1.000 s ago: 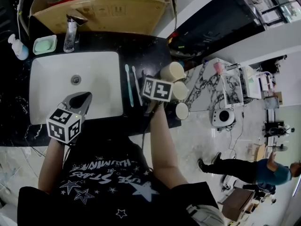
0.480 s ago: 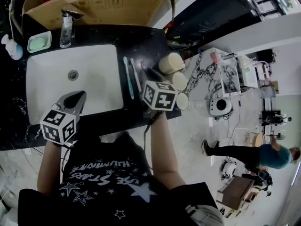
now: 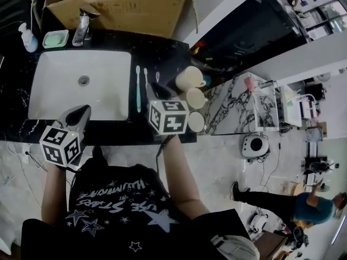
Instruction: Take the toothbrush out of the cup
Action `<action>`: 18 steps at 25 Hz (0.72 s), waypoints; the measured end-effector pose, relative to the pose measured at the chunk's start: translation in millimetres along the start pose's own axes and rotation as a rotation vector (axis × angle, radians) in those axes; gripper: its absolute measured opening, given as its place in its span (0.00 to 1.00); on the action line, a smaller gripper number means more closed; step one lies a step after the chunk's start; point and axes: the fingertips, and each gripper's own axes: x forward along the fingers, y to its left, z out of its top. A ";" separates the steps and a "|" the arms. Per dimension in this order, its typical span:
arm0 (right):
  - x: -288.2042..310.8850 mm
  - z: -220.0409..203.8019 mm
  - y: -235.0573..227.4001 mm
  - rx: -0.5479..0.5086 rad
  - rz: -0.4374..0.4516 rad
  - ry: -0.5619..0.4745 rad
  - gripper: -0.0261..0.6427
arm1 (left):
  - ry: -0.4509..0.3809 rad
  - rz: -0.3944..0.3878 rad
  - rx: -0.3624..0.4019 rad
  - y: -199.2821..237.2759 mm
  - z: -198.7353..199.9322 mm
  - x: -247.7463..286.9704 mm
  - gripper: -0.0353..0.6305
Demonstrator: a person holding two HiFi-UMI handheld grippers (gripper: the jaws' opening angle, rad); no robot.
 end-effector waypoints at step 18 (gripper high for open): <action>-94.2 -50.4 26.3 -0.176 0.379 -0.011 0.05 | -0.087 0.289 -0.095 -140.2 -62.7 -51.0 0.07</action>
